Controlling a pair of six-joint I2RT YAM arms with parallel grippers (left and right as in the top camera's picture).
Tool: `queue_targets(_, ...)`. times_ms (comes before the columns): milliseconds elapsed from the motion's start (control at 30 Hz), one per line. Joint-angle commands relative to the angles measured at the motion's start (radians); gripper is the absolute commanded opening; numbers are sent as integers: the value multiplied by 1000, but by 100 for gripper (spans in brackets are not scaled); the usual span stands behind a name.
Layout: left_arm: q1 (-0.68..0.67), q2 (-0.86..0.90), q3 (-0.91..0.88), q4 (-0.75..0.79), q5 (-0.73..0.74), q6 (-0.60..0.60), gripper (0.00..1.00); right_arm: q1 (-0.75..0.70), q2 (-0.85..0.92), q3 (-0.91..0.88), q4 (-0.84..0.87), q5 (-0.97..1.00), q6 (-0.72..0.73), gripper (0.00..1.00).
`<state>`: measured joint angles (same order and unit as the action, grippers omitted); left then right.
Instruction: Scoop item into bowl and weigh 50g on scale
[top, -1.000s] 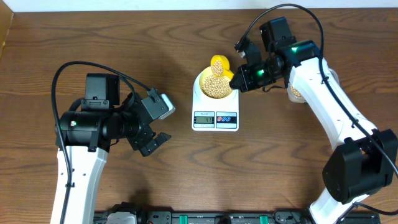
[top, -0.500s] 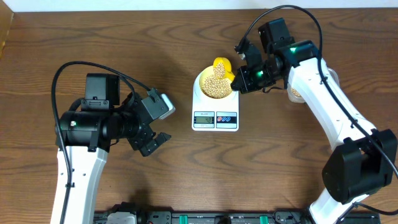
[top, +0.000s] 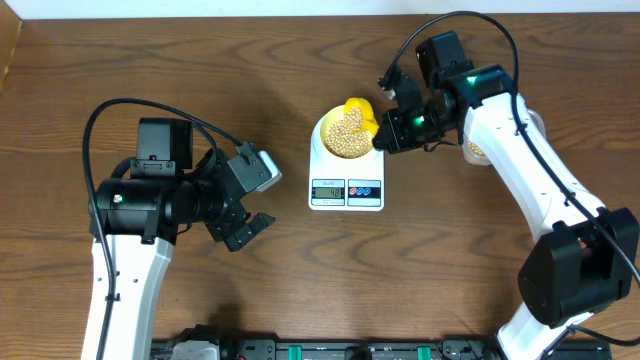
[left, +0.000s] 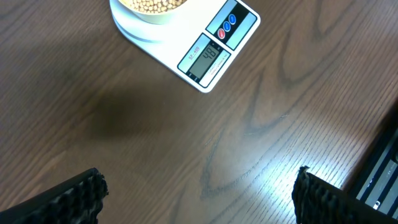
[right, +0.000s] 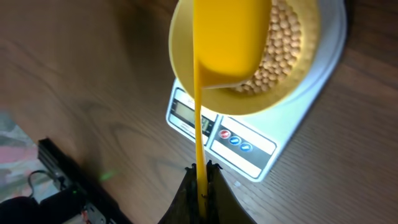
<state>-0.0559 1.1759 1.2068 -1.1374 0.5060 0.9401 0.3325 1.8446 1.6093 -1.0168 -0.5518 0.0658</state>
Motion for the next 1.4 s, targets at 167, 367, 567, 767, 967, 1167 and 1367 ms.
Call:
queue_targets(167, 3, -7, 10, -3, -2, 9, 98, -8, -12, 14, -4, -82, -31, 1)
queue_targets(367, 3, -7, 10, -3, -2, 9, 98, -11, -12, 14, -17, -53, -30, 1)
queue_targets(567, 3, -7, 10, -3, -2, 9, 98, -11, -12, 14, -20, -60, -30, 1)
queue_targets(767, 3, -7, 10, -3, -2, 9, 98, -11, -12, 14, -19, -61, -11, 1)
queue_targets(967, 3, -7, 10, -3, -2, 9, 98, -11, -12, 14, -11, -13, 31, 1)
queue_targets(1167, 3, -7, 10, -3, -2, 9, 98, -6, -12, 14, 46, -79, 31, 1)
queue_targets(1367, 3, -7, 10, -3, -2, 9, 98, -24, -12, 14, 78, -155, 24, 1)
